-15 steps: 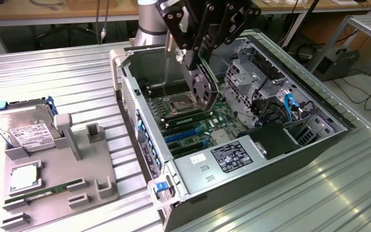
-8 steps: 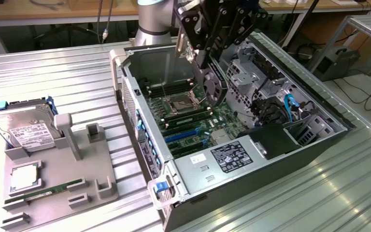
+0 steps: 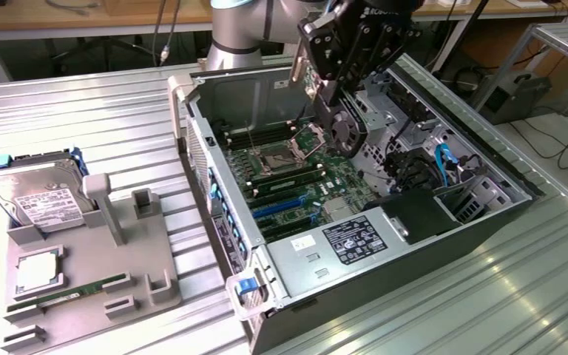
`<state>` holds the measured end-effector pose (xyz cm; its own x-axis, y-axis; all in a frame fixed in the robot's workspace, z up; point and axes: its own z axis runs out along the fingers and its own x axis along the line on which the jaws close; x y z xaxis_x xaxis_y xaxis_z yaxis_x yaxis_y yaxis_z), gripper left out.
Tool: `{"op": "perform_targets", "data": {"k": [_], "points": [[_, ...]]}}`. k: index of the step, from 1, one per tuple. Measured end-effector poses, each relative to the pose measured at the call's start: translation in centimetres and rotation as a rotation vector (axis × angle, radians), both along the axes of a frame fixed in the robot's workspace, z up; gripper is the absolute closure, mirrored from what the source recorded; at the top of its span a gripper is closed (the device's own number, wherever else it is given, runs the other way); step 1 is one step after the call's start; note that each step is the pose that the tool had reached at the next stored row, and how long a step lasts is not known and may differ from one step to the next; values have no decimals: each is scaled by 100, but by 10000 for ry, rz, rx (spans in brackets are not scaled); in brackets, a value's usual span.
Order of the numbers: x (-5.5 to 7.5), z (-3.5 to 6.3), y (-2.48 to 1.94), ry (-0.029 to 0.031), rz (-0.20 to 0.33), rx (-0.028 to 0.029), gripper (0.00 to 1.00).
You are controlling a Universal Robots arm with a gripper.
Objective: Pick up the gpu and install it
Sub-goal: 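Pick up the gpu and move the gpu toward the slot, then insert the gpu into the slot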
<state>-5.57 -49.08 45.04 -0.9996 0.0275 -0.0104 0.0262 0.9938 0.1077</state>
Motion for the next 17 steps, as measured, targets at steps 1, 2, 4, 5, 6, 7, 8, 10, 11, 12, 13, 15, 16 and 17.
{"op": "perform_targets", "data": {"k": [1, 2, 4, 5, 6, 7, 8, 10, 11, 12, 13, 15, 16, 17], "points": [[18, -22, 0, -1, 0, 1, 74], [38, -45, 0, 0, -1, -1, 74], [61, -73, 0, 1, 0, -2, 74], [75, -82, 0, 2, -1, -2, 74], [90, -87, 0, 6, -1, -3, 74], [105, -90, 0, 17, -1, -2, 74], [105, -90, 0, 18, -1, -2, 74], [105, -90, 0, 20, -1, -3, 74], [105, -90, 0, 19, -1, -2, 74], [105, -90, 0, 19, -1, -2, 74], [105, -90, 0, 20, -1, -2, 74], [105, -90, 0, 19, -1, -2, 74], [105, -90, 0, 19, 0, -2, 74], [105, -90, 0, 19, -1, -1, 74]]}}
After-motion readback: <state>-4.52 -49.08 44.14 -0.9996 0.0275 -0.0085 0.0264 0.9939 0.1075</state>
